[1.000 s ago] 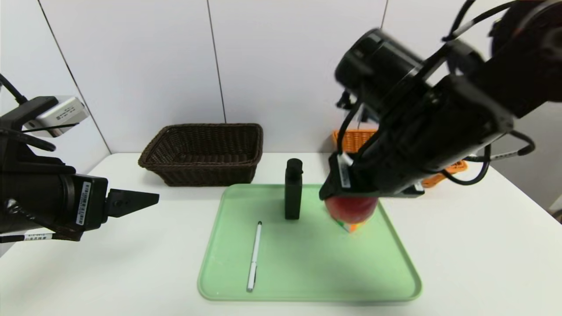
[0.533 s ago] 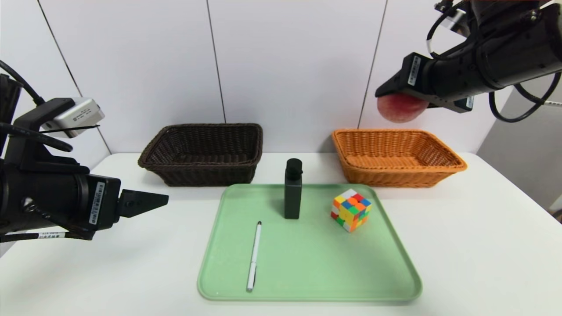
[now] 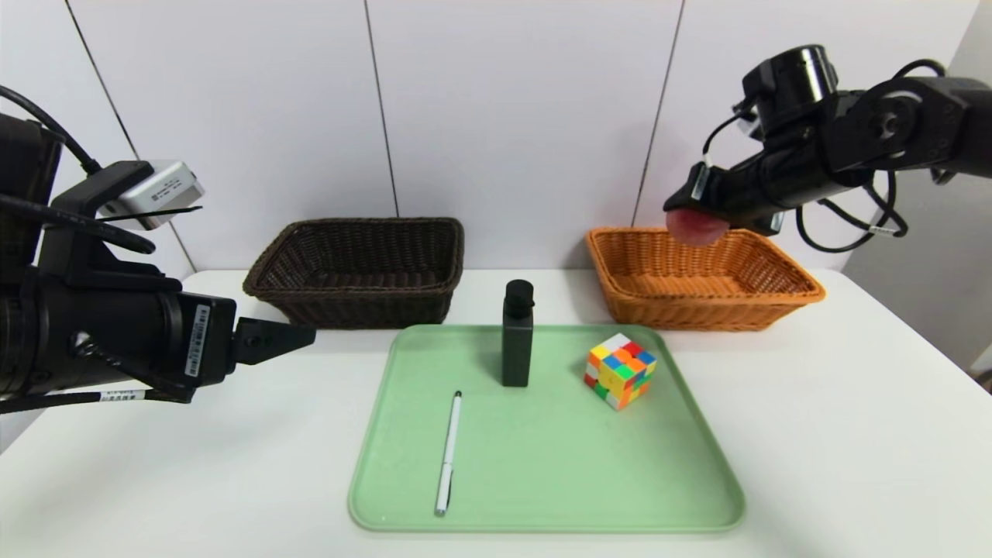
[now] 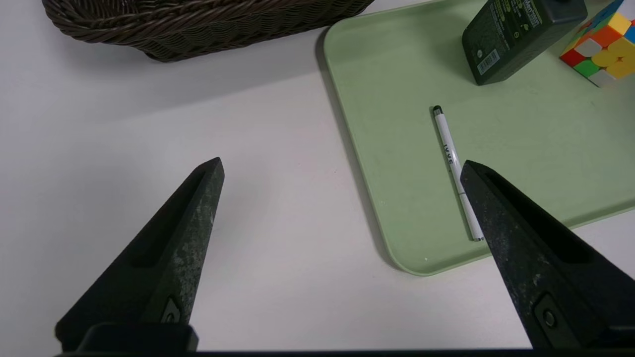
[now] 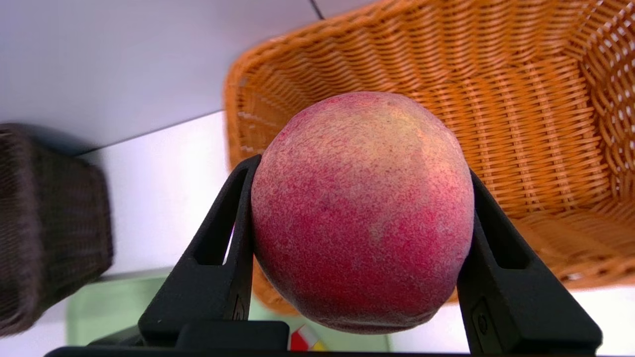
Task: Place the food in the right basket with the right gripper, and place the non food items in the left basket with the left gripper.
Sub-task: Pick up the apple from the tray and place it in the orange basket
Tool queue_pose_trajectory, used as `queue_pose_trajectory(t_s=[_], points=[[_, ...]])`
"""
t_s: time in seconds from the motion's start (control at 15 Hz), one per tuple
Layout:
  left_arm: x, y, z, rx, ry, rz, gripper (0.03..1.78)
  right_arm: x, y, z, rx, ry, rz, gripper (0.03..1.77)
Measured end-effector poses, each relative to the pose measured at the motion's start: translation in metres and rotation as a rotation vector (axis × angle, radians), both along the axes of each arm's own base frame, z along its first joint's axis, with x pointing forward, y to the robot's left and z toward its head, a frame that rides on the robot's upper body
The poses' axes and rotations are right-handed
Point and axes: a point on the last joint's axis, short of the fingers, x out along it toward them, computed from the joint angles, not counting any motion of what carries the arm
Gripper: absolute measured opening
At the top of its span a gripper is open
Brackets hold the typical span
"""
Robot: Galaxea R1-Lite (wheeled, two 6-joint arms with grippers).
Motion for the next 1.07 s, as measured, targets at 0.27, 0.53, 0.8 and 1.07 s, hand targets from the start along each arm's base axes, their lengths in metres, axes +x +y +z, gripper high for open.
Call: queue_pose_trajectory(t_s=[0.27,0.53,0.8,1.07], points=[[0.003,-0.001,0.002,-0.006,-0.026,-0.001,1.69,0.024,-0.003,-0.034,-0.014,0.067,-0.012,1.08],[0.008,-0.004,0.004,-0.031,-0.036,-0.034,1.69,0.036,-0.01,-0.052,-0.03,0.093,0.001,1.08],[0.014,-0.007,0.002,-0.036,-0.017,-0.045,1.69,0.045,-0.016,-0.066,-0.017,0.126,0.0,1.08],[0.02,-0.01,-0.001,-0.032,-0.004,-0.044,1.69,0.056,-0.018,-0.079,-0.017,0.112,-0.005,1.08]])
